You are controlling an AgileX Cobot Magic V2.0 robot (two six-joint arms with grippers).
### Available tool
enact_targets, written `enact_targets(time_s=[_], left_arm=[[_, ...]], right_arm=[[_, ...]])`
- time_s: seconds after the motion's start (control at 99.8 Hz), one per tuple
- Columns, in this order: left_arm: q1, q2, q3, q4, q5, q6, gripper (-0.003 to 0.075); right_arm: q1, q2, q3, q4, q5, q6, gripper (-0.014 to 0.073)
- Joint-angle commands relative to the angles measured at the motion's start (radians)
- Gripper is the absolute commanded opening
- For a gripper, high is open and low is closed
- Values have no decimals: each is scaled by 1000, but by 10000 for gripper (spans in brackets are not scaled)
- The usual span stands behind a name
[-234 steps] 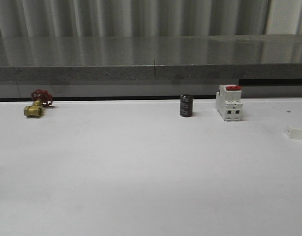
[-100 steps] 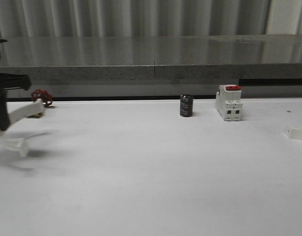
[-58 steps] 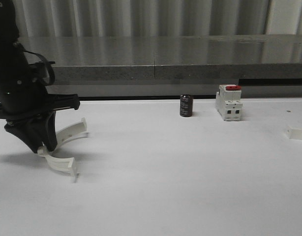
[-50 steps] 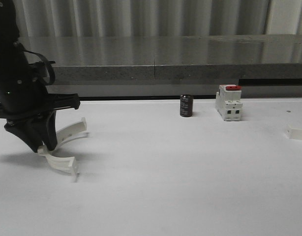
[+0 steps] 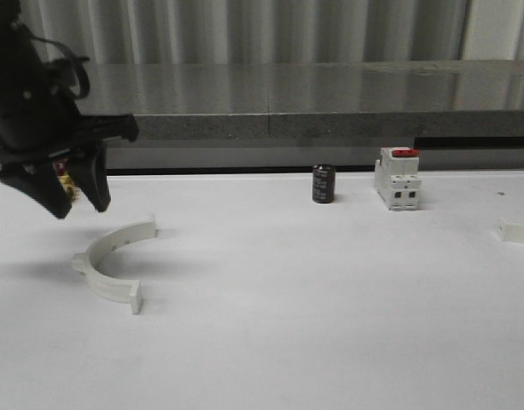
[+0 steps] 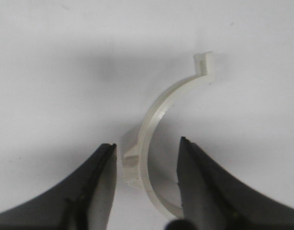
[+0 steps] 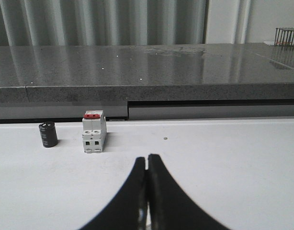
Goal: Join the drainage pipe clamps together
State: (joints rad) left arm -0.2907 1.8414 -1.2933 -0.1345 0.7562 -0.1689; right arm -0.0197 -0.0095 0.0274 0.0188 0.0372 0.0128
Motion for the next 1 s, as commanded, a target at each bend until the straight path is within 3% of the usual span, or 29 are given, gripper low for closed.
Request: enact_targets(time_s=[0.0, 0.15, 0.431, 0.722, 0.992], left_arm=[[-2, -125, -14, 12, -18, -9, 166], [0, -236, 32, 122, -18, -9, -21], [90, -487, 206, 156, -49, 1, -21], [209, -807, 424, 215, -179, 21, -21], [226, -1150, 624, 232, -243, 21, -21]], right_arm=[[-3, -21, -17, 2, -69, -8, -65], [-3, -21, -17, 2, -69, -8, -65], [-3, -21, -17, 2, -69, -8, -65], [-3, -21, -17, 2, -69, -8, -65], [-3, -20, -17, 2, -70, -8, -65]])
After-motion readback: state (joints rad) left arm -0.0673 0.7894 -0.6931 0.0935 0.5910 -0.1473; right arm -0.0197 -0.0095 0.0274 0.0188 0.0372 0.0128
